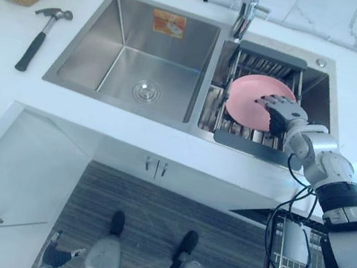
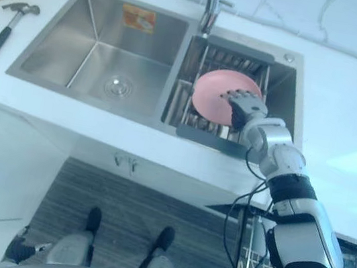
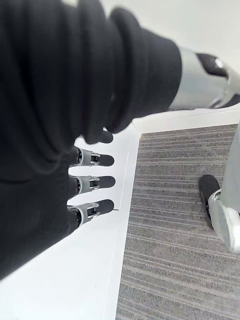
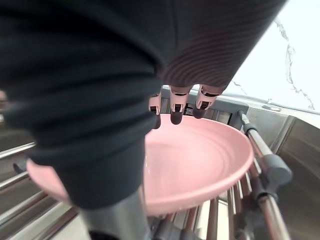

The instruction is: Walk over to the sink, pick up the cup, carry it to the dishwasher, place the cup inside the dishwasher, then close the dishwasher door

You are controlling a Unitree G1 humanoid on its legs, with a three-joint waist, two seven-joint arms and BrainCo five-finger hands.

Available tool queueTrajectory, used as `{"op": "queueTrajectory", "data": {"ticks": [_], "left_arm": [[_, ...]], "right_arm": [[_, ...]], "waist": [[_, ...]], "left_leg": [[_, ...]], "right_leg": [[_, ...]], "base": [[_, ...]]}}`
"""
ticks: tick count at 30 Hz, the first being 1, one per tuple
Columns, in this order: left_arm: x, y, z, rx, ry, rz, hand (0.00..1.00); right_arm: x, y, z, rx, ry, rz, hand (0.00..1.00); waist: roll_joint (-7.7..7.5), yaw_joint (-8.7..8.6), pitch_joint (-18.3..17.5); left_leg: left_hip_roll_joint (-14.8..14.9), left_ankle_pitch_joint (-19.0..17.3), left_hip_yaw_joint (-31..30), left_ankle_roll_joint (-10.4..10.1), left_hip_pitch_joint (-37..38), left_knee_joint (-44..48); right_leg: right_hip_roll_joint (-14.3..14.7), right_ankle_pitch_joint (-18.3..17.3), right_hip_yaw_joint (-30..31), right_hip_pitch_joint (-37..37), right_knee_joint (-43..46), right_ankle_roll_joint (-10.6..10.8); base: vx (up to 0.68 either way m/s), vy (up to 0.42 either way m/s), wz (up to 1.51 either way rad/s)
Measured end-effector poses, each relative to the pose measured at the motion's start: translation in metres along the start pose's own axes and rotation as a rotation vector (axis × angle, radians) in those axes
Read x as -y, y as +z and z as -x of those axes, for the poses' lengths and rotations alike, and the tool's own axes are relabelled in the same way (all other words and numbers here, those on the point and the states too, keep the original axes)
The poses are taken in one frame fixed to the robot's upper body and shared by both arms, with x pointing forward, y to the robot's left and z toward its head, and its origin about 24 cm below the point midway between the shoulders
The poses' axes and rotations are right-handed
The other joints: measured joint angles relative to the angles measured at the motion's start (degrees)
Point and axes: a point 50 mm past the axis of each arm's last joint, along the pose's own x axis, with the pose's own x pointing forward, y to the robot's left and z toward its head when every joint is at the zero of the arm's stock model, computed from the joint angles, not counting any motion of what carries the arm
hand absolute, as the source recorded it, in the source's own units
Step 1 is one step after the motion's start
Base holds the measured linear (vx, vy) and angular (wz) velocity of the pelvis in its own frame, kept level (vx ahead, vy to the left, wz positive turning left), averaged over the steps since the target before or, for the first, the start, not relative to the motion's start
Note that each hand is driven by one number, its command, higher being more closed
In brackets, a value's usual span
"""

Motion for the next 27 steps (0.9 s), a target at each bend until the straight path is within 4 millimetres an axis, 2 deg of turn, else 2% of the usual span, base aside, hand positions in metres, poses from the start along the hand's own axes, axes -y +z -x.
{"op": "queueTrajectory", "data": {"ticks": [4, 10, 17, 18, 27], "left_arm": [[0.0, 0.01, -0.005, 0.029, 0.007, 0.027, 0.0], [-0.002, 0.025, -0.012, 0.079, 0.019, 0.072, 0.0], [-0.004, 0.034, -0.013, 0.12, 0.031, 0.112, 0.0], [-0.005, 0.034, -0.014, 0.125, 0.031, 0.113, 0.0], [-0.001, 0.036, -0.013, 0.141, 0.017, 0.102, 0.0]], "right_arm": [[0.006, -0.005, 0.001, -0.004, -0.019, 0.055, 0.0], [0.03, -0.01, -0.001, -0.009, -0.106, 0.147, 0.0], [0.044, -0.012, -0.003, -0.015, -0.137, 0.218, 0.0], [0.045, -0.012, -0.003, -0.016, -0.139, 0.225, 1.0], [0.044, -0.011, -0.001, 0.005, -0.196, 0.333, 1.0]], "waist": [[0.57, 0.95, 1.1], [1.33, 0.83, 3.7], [2.09, 1.11, 4.4], [2.21, 1.26, 4.5], [2.25, 1.09, 4.5]], "left_leg": [[0.0, 0.0, -0.1, 0.0, -0.2, 0.0], [0.1, 0.7, -0.1, 0.1, -2.3, 0.0], [0.3, 1.3, -0.1, -0.4, -4.0, -0.3], [0.4, 1.4, -0.1, -0.4, -4.0, -0.3], [1.0, 1.5, -0.1, -0.5, -4.3, -0.4]], "right_leg": [[0.0, 0.0, -0.1, -0.1, 0.0, 0.0], [0.0, 0.7, 0.0, -2.2, 0.0, -0.4], [0.2, 0.9, 0.0, -4.1, 0.0, -0.8], [0.3, 0.9, 0.0, -4.1, 0.0, -0.7], [0.5, 0.5, 0.0, -4.4, -0.1, -1.2]], "base": [[0.0, 0.001, 0.01], [-0.04, -0.004, -0.01], [-0.05, -0.011, -0.01], [-0.03, -0.015, -0.01], [0.0, -0.002, 0.0]]}}
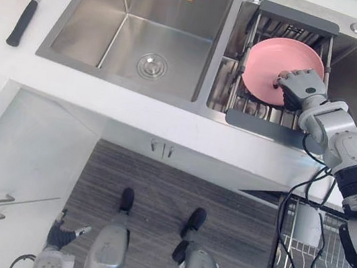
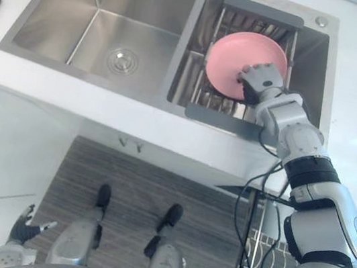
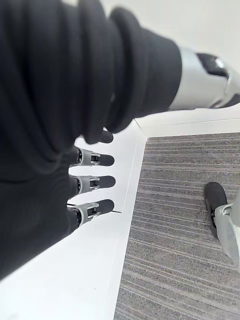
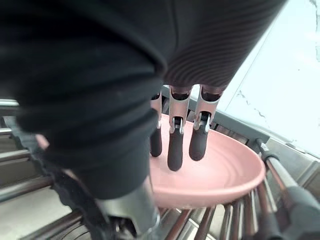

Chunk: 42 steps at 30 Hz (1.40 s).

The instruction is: Walk over to the sink, pick up the cup, carry it to the dishwasher, place the cup inside the dishwasher, then close the dishwasher door

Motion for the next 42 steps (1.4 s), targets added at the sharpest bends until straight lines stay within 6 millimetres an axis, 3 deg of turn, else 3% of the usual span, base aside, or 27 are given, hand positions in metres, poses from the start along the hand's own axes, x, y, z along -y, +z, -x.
{"op": "queueTrajectory", "data": {"ticks": [16, 24, 28, 31, 37, 38, 39, 42], "left_arm": [[0.001, 0.012, -0.007, 0.049, 0.023, -0.048, 0.0], [0.001, 0.009, -0.006, 0.042, 0.018, -0.082, 0.0], [0.001, 0.003, -0.003, 0.021, 0.018, -0.094, 0.0], [0.0, -0.003, 0.0, 0.003, 0.023, -0.115, 0.0], [-0.001, -0.015, 0.007, -0.031, 0.016, -0.139, 0.0], [-0.001, -0.015, 0.007, -0.031, 0.016, -0.139, 0.0], [-0.001, -0.015, 0.007, -0.031, 0.016, -0.139, 0.0], [0.002, -0.015, 0.008, -0.034, 0.012, -0.134, 0.0]], "right_arm": [[0.001, 0.001, 0.004, 0.027, -0.103, 0.001, 1.0], [0.005, 0.013, 0.009, 0.108, -0.166, -0.012, 1.0], [0.045, 0.019, 0.011, 0.135, -0.381, -0.075, 1.0], [0.054, 0.023, 0.013, 0.152, -0.434, -0.118, 1.0], [0.039, 0.037, 0.016, 0.168, -0.389, -0.248, 1.0], [0.03, 0.04, 0.016, 0.161, -0.308, -0.306, 0.0], [0.028, 0.041, 0.016, 0.153, -0.288, -0.331, 0.0], [0.0, 0.028, 0.018, -0.077, -0.15, -0.887, 0.0]], "waist": [[0.52, -0.74, -0.4], [1.34, -1.14, -3.7], [1.71, -0.89, -6.5], [1.16, -0.68, -8.8], [0.19, -0.38, -10.5], [-0.14, -0.34, -10.8], [-0.21, -0.37, -10.9], [-0.56, -0.91, -11.1]], "left_leg": [[0.2, 0.5, 0.2, 0.0, 0.8, 0.2], [0.9, 0.0, 0.8, -0.1, 2.5, 0.0], [1.2, -0.7, 1.4, -0.2, 3.5, 0.0], [1.5, -1.0, 1.4, -0.5, 3.7, 0.0], [1.6, -1.3, 1.3, -0.5, 5.3, 0.0], [1.6, -1.3, 1.3, -0.5, 5.4, 0.0], [1.4, -1.3, 1.3, -0.6, 5.5, 0.0], [1.2, -1.3, 0.4, -0.7, 6.1, 0.0]], "right_leg": [[0.6, 1.0, 0.2, 0.8, 0.1, -0.2], [1.2, 0.8, 0.7, 2.1, -0.2, -0.2], [1.5, -0.3, 1.3, 2.7, -0.3, 0.0], [1.7, -0.5, 1.3, 2.8, -0.3, -0.1], [1.8, -1.0, 1.0, 4.5, -0.3, 0.1], [1.8, -1.0, 1.0, 4.7, -0.3, 0.1], [1.8, -1.0, 0.9, 4.8, -0.3, 0.1], [1.6, -1.1, 0.2, 6.0, -0.3, 0.1]], "base": [[0.0, 0.0, 0.0], [0.0, -0.006, -0.05], [-0.01, -0.007, -0.07], [0.02, -0.006, 0.0], [0.01, 0.001, 0.0], [0.0, 0.0, 0.0], [0.02, 0.009, 0.04], [0.01, 0.009, 0.15]]}}
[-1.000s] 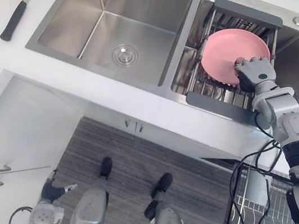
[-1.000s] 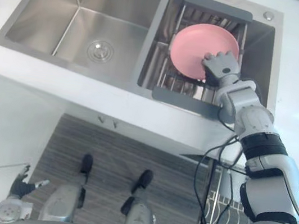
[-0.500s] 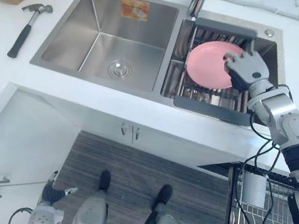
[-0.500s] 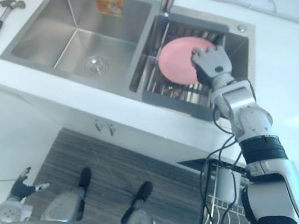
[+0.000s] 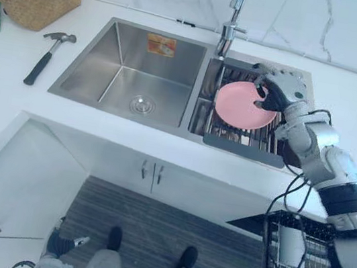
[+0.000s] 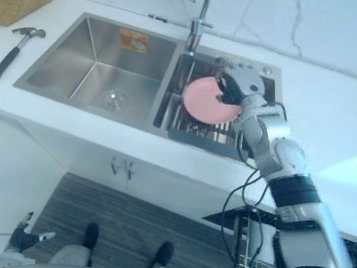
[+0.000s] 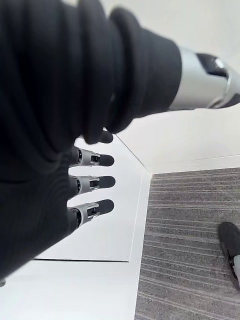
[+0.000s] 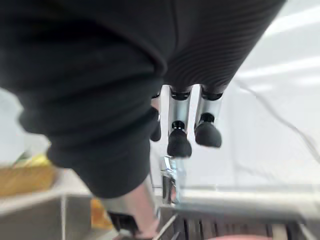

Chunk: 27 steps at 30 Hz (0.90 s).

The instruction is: Walk over to the sink, pick up the cup, carry it to the dishwasher, place the cup inside the dishwasher, then close the dishwasher door

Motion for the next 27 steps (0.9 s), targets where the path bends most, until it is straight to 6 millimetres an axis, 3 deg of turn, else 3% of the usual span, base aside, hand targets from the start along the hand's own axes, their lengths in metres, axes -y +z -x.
{"op": "queueTrajectory", "data": {"ticks": [2, 3, 5, 9, 15, 16, 17, 21, 23, 27], "left_arm": [[0.003, -0.002, 0.002, -0.013, -0.005, 0.007, 0.0], [0.004, -0.002, 0.002, -0.015, -0.005, 0.008, 0.0], [0.007, -0.004, 0.004, -0.033, -0.002, 0.022, 0.0], [0.012, -0.005, 0.006, -0.048, -0.006, 0.036, 0.0], [0.009, -0.01, 0.007, -0.078, 0.002, 0.03, 0.0], [0.006, -0.013, 0.008, -0.091, 0.013, 0.037, 0.0], [0.004, -0.013, 0.008, -0.093, 0.019, 0.041, 0.0], [0.003, -0.016, 0.009, -0.1, 0.022, 0.041, 0.0], [0.0, -0.02, 0.011, -0.113, 0.027, 0.037, 0.0], [-0.003, -0.028, 0.015, -0.132, 0.016, 0.024, 0.0]], "right_arm": [[-0.003, -0.038, 0.006, -0.254, -0.049, -0.455, 0.0], [-0.004, -0.04, 0.006, -0.27, -0.055, -0.495, 0.0], [-0.017, -0.051, 0.014, -0.354, -0.034, -0.749, 0.0], [-0.038, -0.046, 0.016, -0.374, 0.027, -0.867, 0.0], [-0.026, -0.038, 0.013, -0.307, -0.001, -0.64, 0.0], [-0.017, -0.013, 0.007, -0.14, 0.051, -0.104, 0.0], [-0.013, -0.005, 0.006, -0.083, 0.054, -0.005, 0.0], [-0.015, 0.004, 0.003, -0.014, 0.103, 0.129, 0.0], [-0.019, 0.008, 0.004, 0.068, 0.236, 0.39, 0.0], [-0.022, 0.0, 0.007, 0.086, 0.301, 0.532, 0.0]], "waist": [[-0.06, -0.45, -0.1], [-0.07, -0.53, -0.1], [-0.13, -0.94, -0.1], [-0.14, -1.91, -0.1], [-0.83, -1.82, -0.6], [-1.27, -2.07, -0.9], [-1.27, -2.08, -0.9], [-1.45, -1.93, -1.3], [-1.78, -1.61, -1.5], [-2.38, -1.4, -1.7]], "left_leg": [[-0.3, -0.1, -0.2, 0.1, 0.6, 0.0], [-0.4, -0.1, -0.2, 0.1, 0.6, 0.0], [-0.4, -0.1, -0.1, 0.1, 0.9, 0.0], [-0.3, -0.5, -0.1, -0.4, 2.1, 0.0], [-0.3, -0.8, -0.2, 0.0, 2.4, 0.0], [-0.3, -1.0, 0.0, -0.3, 2.8, 0.0], [-0.3, -1.0, 0.0, -0.3, 2.9, 0.0], [-0.2, -1.4, 0.0, -0.2, 3.5, 0.0], [-0.2, -1.4, -0.1, -0.1, 3.5, 0.0], [-0.4, -1.3, -0.5, 0.0, 3.8, 0.0]], "right_leg": [[-0.3, -0.3, -0.2, 0.7, 0.0, 0.3], [-0.4, -0.3, -0.2, 0.6, 0.0, 0.4], [-0.4, -0.4, -0.2, 0.9, 0.0, 0.5], [-0.4, -0.7, -0.5, 2.3, 0.0, 0.6], [-0.4, -1.1, -0.7, 2.7, 0.0, 0.2], [-0.4, -1.0, -0.7, 2.9, 0.0, 0.6], [-0.4, -1.0, -0.8, 3.1, 0.0, 0.7], [-0.6, -1.0, -1.0, 3.7, 0.0, 0.6], [-0.5, -1.1, -1.1, 3.7, 0.0, 0.7], [-0.5, -1.1, -1.6, 4.4, 0.0, 0.7]], "base": [[0.0, 0.018, 0.07], [0.0, 0.0, 0.0], [0.0, 0.0, 0.0], [0.0, 0.0, 0.0], [0.01, 0.001, 0.0], [0.05, 0.005, -0.03], [0.06, 0.006, -0.03], [0.01, -0.001, 0.0], [0.0, 0.0, 0.0], [0.03, 0.006, 0.06]]}}
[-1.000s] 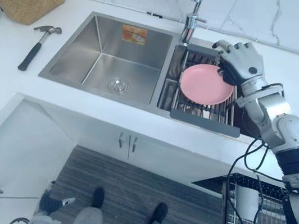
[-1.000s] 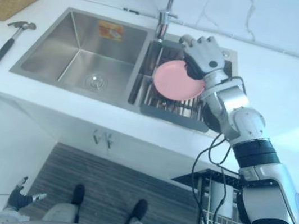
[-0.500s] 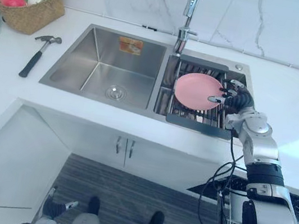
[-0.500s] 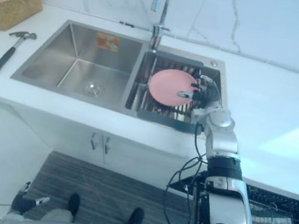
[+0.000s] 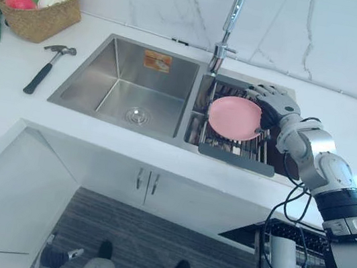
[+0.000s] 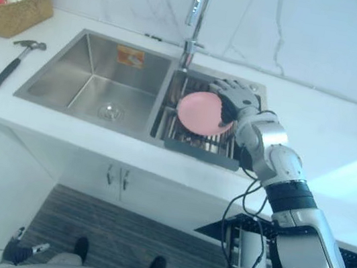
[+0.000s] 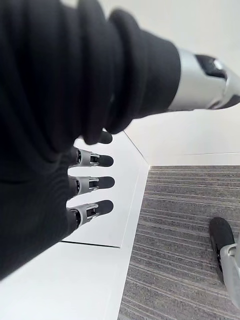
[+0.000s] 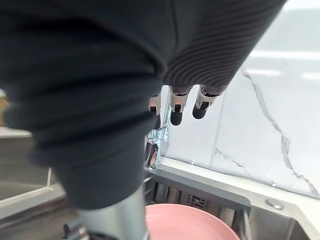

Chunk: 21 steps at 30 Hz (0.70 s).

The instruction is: Walk over to the sink, pick up the cup, carry it to the dishwasher, place the cup inside the dishwasher, then close the dishwasher door

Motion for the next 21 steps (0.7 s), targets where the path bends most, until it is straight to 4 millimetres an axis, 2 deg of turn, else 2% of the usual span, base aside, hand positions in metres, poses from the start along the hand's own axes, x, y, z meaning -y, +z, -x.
{"op": "queueTrajectory", "data": {"ticks": [5, 10, 13, 17, 21], "left_arm": [[-0.001, 0.0, 0.0, 0.003, -0.005, -0.013, 0.0], [0.0, -0.002, 0.001, 0.001, -0.013, -0.024, 0.0], [0.0, -0.001, 0.001, 0.005, -0.019, -0.028, 0.0], [0.0, 0.0, 0.001, 0.014, -0.018, -0.022, 0.0], [0.0, 0.009, -0.003, 0.044, -0.016, -0.012, 0.0]], "right_arm": [[-0.014, -0.005, 0.0, -0.005, 0.071, 0.085, 0.0], [-0.029, -0.011, 0.002, -0.017, 0.145, 0.151, 0.0], [-0.034, -0.015, 0.003, -0.033, 0.168, 0.17, 0.0], [-0.041, -0.022, 0.004, -0.057, 0.198, 0.191, 0.0], [-0.034, -0.029, 0.002, -0.088, 0.162, 0.203, 0.0]], "waist": [[-0.42, 0.88, 0.0], [-0.65, 1.04, 0.2], [-0.78, 1.13, 0.4], [-0.67, 1.19, 2.8], [-0.06, 1.28, 5.3]], "left_leg": [[-0.3, 0.1, -0.2, 0.1, -0.1, 0.0], [-0.8, 0.2, -0.8, 0.0, -0.9, 0.0], [-0.8, 0.4, -0.8, 0.3, -2.7, 0.0], [-0.8, 1.0, -0.8, 0.0, -3.9, 0.0], [-0.8, 1.5, -0.8, 0.5, -4.6, 0.3]], "right_leg": [[-0.2, 0.0, -0.1, 0.1, 0.0, 0.1], [-0.6, -0.3, -0.1, -0.4, 0.0, 0.5], [-0.6, -0.3, 0.1, -2.3, 0.0, 0.1], [-0.7, 0.4, 0.2, -3.6, 0.2, 0.2], [-0.7, 1.1, 0.3, -4.3, 0.4, -0.2]], "base": [[-0.01, 0.001, 0.01], [-0.03, 0.01, 0.06], [-0.02, 0.003, 0.0], [0.0, 0.0, 0.0], [0.0, 0.0, 0.0]]}}
